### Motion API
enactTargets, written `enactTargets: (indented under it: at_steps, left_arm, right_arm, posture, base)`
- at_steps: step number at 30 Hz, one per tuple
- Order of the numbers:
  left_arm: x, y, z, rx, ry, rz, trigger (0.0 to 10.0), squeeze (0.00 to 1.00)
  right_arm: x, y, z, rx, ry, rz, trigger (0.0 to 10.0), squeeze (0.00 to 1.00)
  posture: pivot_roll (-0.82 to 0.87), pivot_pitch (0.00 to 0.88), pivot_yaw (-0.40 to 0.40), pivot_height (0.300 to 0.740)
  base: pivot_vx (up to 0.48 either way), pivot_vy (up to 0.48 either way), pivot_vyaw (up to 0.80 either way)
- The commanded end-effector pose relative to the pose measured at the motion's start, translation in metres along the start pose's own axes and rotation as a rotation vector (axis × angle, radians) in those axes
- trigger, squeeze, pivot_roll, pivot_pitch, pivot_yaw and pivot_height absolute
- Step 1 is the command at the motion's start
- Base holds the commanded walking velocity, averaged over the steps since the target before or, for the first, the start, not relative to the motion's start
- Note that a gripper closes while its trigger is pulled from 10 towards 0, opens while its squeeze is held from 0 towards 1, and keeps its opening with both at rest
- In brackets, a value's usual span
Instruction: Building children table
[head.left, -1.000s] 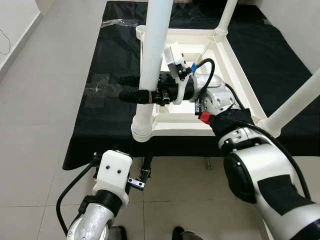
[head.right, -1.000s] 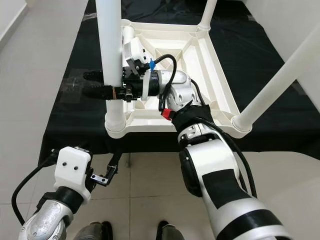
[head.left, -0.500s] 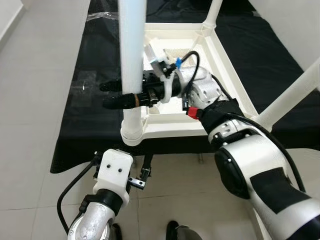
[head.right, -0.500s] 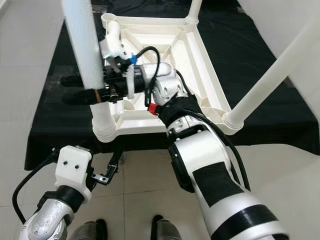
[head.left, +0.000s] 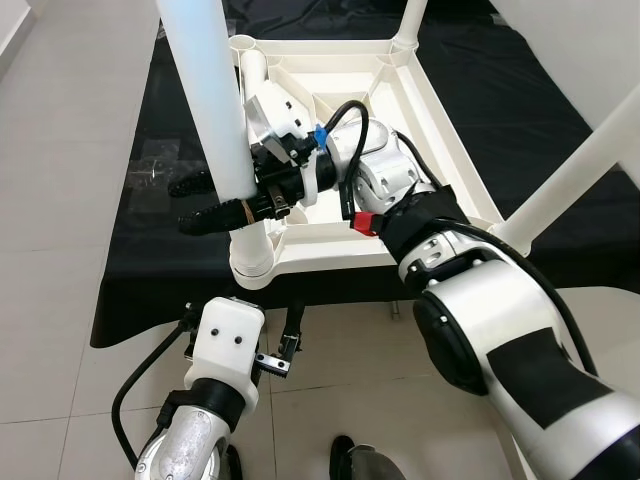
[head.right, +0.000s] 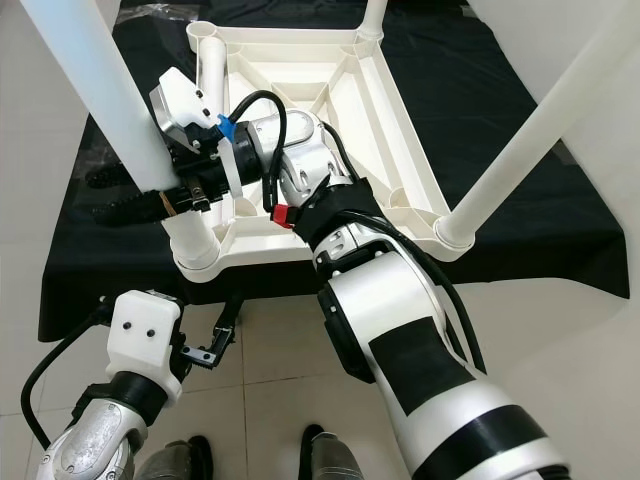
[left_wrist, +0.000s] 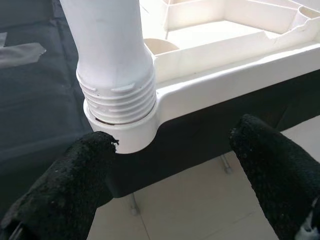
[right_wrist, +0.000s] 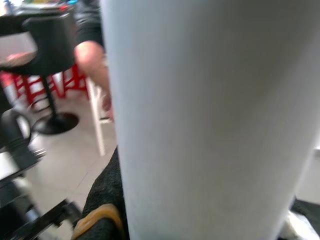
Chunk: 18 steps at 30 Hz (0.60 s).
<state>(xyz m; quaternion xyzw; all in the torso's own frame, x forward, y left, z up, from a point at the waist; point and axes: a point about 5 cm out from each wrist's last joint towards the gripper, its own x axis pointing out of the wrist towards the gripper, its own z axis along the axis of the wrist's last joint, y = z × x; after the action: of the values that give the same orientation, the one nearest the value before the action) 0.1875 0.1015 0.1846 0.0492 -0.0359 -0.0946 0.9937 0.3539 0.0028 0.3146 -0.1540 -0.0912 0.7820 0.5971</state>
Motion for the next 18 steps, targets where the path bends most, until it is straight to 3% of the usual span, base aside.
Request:
enactTargets:
  at_steps: [1,10,18]
  left_arm:
    - [0.0,-0.001,-0.004,0.001,0.021,0.0,10.0,0.0]
    - [0.002,-0.001,-0.004,0.005,0.016,0.004,10.0,0.0]
    - [0.005,0.003,-0.002,0.015,0.002,0.011,10.0,0.0]
  right_arm:
    - [-0.008,0.004,-0.032,0.128,0.071,-0.074,10.0,0.0]
    - [-0.019,0.0,-0.041,0.154,0.054,-0.223,10.0,0.0]
    - [-0.037,0.001,-0.049,0.125,0.028,-0.352,10.0,0.0]
  posture:
    - [0.14,0.304,-0.102,0.74]
    - [0.14,0.296,-0.102,0.74]
    - [0.14,0.28,-0.099,0.74]
  base:
    - [0.0,0.0,0.0]
    - [0.0,0.0,0.0]
    - [0.0,0.0,0.0]
